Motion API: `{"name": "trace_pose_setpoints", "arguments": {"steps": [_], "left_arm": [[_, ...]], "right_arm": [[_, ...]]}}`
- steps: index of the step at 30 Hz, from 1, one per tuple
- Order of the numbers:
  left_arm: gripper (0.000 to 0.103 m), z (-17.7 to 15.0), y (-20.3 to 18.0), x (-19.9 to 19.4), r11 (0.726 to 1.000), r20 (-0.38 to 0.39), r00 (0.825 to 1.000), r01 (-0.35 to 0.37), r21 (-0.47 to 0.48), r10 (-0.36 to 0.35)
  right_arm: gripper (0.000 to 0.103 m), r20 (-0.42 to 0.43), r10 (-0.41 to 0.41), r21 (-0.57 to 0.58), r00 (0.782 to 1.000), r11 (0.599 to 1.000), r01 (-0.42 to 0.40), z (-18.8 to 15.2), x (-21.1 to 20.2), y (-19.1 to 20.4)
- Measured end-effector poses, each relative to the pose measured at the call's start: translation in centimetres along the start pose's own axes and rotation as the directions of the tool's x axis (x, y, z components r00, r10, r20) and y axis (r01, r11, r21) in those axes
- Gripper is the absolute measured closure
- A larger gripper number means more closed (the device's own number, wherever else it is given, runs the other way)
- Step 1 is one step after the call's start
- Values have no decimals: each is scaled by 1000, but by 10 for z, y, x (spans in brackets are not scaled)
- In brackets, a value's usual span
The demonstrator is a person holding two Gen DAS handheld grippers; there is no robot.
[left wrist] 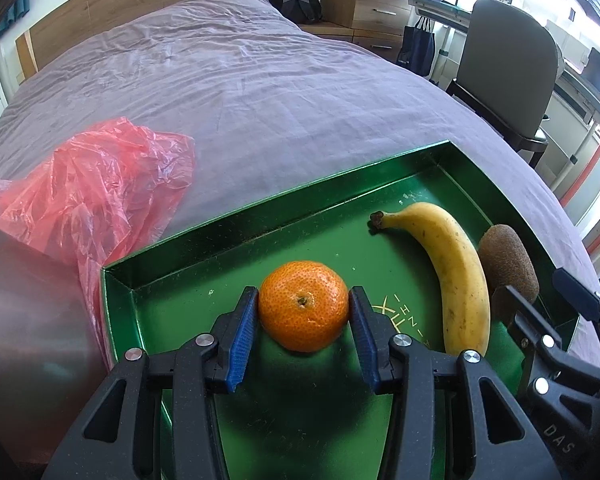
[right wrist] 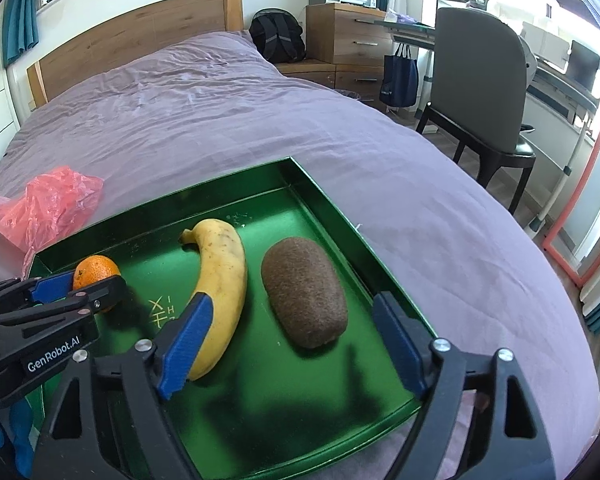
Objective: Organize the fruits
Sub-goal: 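Open the right tool releasing the kiwi while the left tool releases the mandarin in the tray, then withdraw both tools upward from the green tray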
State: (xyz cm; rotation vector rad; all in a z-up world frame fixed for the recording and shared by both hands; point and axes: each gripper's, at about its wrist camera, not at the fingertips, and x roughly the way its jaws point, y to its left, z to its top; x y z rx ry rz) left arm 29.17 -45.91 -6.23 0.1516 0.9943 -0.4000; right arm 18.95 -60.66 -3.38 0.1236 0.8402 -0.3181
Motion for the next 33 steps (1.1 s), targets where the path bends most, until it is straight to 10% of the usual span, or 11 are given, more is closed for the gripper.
{"name": "trace_pose_setpoints", "arguments": {"steps": [33], "left_arm": [[63, -23, 26, -51, 1000, 67, 998, 12, -18, -11]], "right_arm": [[0, 96, 154, 247, 983, 953, -173, -66, -62, 41]]}}
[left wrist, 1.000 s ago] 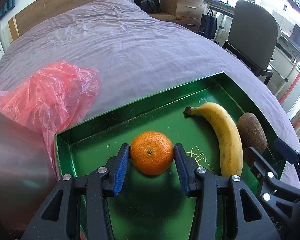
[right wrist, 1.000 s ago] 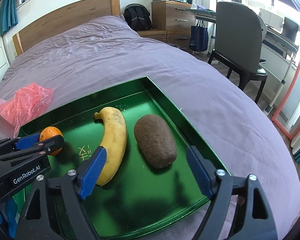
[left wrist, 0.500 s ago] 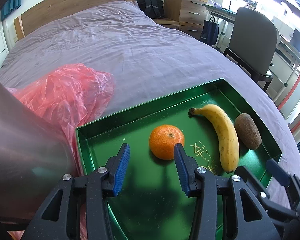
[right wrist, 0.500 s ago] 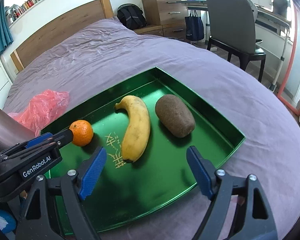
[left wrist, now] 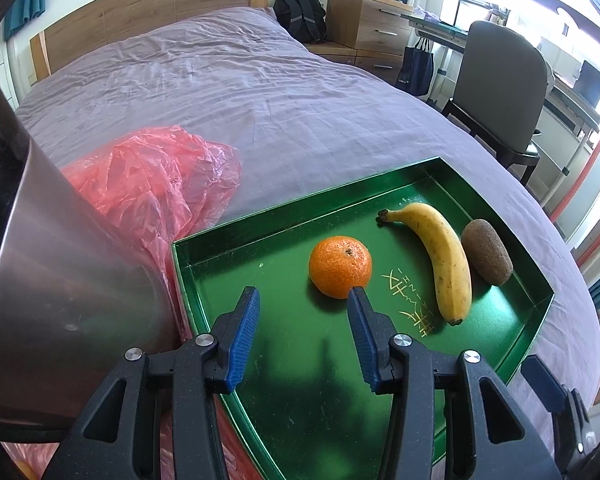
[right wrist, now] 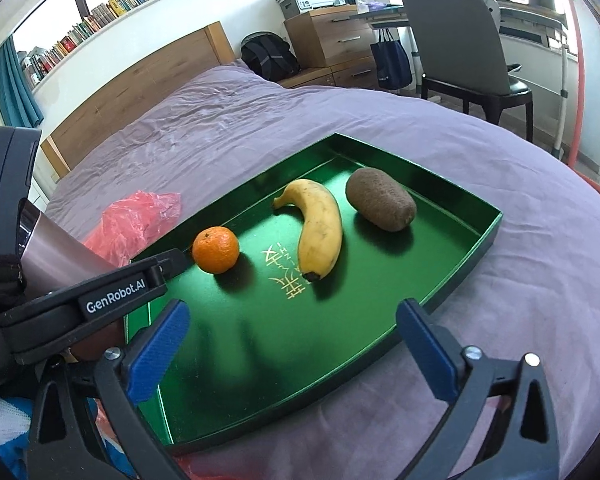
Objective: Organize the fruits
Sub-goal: 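Withdraw both tools upward from the green tray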
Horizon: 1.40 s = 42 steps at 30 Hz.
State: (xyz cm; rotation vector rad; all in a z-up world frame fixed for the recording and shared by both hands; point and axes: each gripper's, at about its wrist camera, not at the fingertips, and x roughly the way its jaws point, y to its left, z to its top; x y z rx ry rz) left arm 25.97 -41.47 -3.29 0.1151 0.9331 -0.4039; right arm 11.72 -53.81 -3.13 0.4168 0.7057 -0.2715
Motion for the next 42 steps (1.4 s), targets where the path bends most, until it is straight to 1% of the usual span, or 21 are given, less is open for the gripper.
{"name": "trace_pose_setpoints", "arguments": {"steps": [5, 12, 26, 31, 42], "left_arm": [[63, -1, 4, -2, 1000, 3, 1000, 2, -3, -1], [63, -3, 13, -3, 1000, 8, 1000, -2, -13, 2], [63, -4, 18, -4, 1000, 13, 1000, 18, -6, -18], [63, -4, 20, -5, 1000, 15, 1000, 25, -5, -25], [63, -4, 20, -4, 1000, 12, 1000, 20, -5, -20]], "right_arm": [[0, 21, 37, 1, 999, 999, -37, -9, 0, 8], [0, 8, 83, -35, 996, 996, -83, -17, 6, 24], [0, 47, 177, -3, 983, 984, -177, -28, 21, 28], [0, 47, 200, -1, 979, 980, -201, -29, 31, 33], [0, 84, 218, 17, 972, 975, -221, -33, 33, 29]]}}
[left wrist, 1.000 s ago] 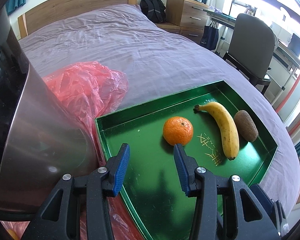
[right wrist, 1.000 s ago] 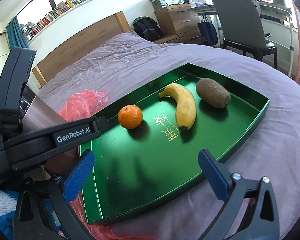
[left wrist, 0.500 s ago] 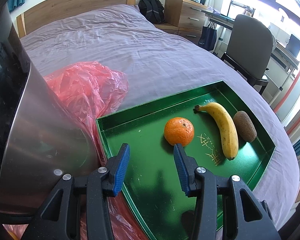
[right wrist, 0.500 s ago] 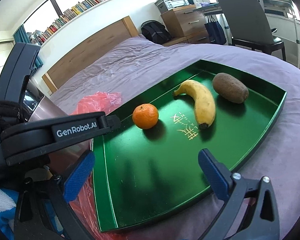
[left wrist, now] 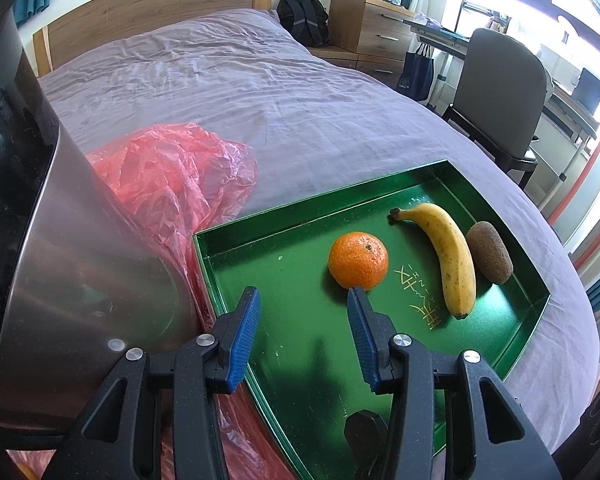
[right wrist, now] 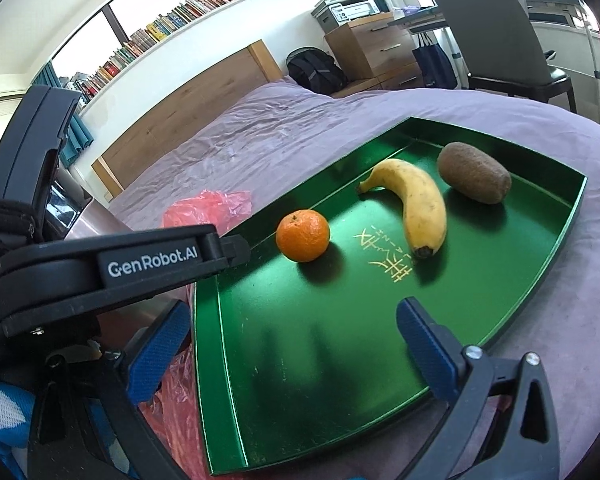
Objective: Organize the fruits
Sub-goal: 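Withdraw both tools upward from the green tray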
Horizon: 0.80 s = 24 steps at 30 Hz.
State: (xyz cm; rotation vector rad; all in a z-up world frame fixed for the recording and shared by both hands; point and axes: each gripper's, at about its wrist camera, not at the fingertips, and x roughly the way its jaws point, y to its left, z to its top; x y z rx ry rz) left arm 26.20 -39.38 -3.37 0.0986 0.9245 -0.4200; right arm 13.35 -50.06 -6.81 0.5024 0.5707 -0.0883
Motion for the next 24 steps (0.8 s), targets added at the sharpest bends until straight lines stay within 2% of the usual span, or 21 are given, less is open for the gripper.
{"name": "trace_pose_setpoints", "arguments": {"steps": [6, 12, 18, 24], "left_arm": [[63, -1, -1, -3, 1000, 10, 1000, 3, 0, -3], [63, 3, -3, -6, 1000, 25, 999, 21, -13, -20], [62, 15, -12, -11, 998, 48, 998, 47, -31, -46], [62, 34, -16, -12, 998, 76, 996, 45, -55, -40]], "right_arm": [[0, -5, -7, -21, 1000, 1000, 7, 1, -9, 1], [0, 18, -34, -20, 999, 999, 34, 17, -27, -5], [0, 9, -79, -32, 997, 996, 79, 41, -34, -10], [0, 25, -151, -103, 988, 983, 153, 61, -37, -13]]}}
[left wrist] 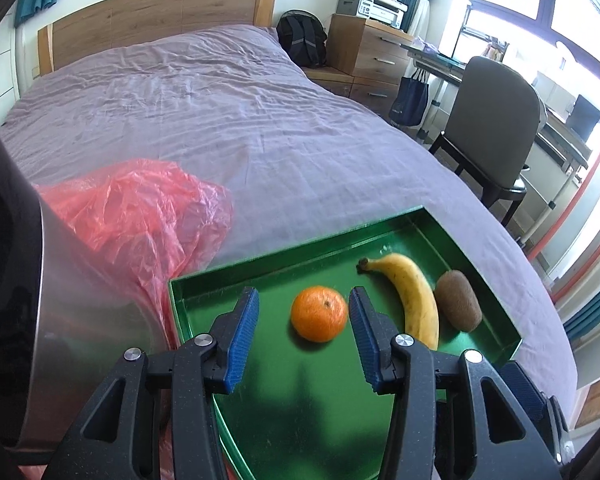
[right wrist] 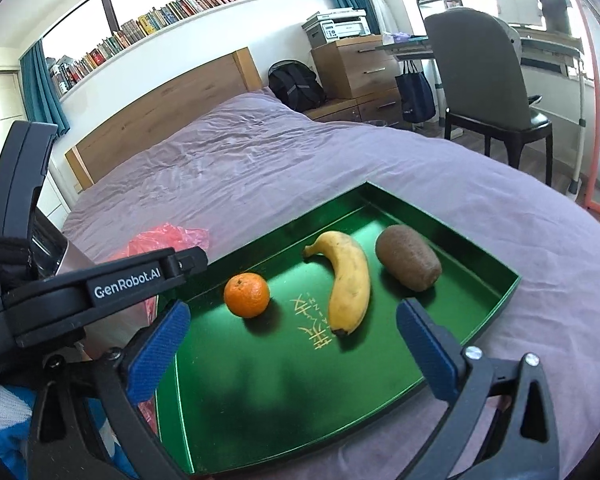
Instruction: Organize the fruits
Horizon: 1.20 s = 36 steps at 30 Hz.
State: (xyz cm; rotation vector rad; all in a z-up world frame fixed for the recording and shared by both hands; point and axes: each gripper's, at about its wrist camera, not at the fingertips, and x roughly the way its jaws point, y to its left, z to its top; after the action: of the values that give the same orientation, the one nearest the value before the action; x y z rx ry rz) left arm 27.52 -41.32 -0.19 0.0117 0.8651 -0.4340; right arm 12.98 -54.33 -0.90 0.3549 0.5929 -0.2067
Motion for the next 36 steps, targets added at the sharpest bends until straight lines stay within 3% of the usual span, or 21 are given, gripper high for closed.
{"name": "trace_pose_setpoints", "arguments": {"steps": [10, 17, 26, 36], "left_arm": [[61, 27, -4, 10, 998, 40, 997, -66, -22, 67], [61, 25, 3, 22, 995, 33, 995, -94, -33, 95], [61, 13, 7, 33, 992, 8, 995, -103, -67, 104], [61, 9, 12, 33, 990, 11, 993, -113, -79, 114]], "right_arm": [[0, 1, 9, -132, 1000, 991, -9, 43, 22, 8], [0, -12, -57, -189, 998, 981, 53, 58, 48, -10], [0, -72, -10, -144, 997, 990, 0, 73, 65, -19], [0, -86, -19, -89, 996, 996, 12, 70, 85, -18]]}}
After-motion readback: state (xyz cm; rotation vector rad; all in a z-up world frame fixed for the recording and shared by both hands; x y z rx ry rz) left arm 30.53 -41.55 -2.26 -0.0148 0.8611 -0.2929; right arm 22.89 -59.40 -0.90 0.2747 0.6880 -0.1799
